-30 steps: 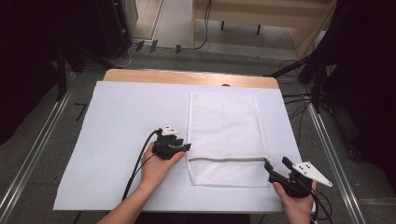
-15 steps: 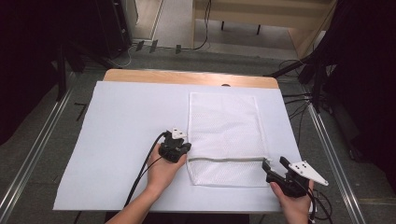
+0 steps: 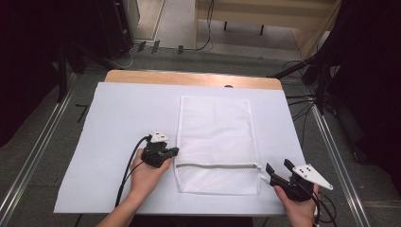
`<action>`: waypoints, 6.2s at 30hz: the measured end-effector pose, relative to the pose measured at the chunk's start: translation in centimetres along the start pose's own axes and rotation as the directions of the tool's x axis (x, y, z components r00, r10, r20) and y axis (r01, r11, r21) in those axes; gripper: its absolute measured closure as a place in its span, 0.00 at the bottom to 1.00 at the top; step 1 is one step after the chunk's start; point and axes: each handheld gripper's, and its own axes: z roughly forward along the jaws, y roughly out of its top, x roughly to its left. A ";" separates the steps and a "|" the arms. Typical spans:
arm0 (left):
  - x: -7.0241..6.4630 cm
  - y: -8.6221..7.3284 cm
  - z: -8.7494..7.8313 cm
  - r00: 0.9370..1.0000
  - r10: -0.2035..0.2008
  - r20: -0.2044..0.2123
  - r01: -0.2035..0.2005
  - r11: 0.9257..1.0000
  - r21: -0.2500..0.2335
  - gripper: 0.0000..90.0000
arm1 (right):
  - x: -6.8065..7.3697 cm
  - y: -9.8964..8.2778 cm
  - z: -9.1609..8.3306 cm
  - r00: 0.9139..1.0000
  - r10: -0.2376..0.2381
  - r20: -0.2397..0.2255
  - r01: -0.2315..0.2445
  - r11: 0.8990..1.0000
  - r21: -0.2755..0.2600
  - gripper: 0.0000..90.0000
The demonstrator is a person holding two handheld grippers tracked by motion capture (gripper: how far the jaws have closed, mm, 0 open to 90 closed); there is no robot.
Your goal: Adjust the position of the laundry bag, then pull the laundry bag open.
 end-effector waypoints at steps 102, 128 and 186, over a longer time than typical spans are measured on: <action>-8.2 -0.9 -0.8 0.940 0.131 0.315 -0.117 0.991 -0.065 0.89 | 12.3 -1.0 1.1 0.948 -0.191 -0.253 0.231 0.963 0.140 1.00; -9.4 1.3 1.7 0.942 0.051 0.333 -0.050 0.999 -0.013 0.78 | 13.8 -0.4 0.9 0.920 -0.236 -0.314 0.270 0.960 0.072 1.00; -9.3 2.9 1.8 0.935 -0.041 0.351 0.018 0.998 0.067 1.00 | 14.1 -0.6 1.0 0.914 -0.269 -0.304 0.306 0.949 0.080 1.00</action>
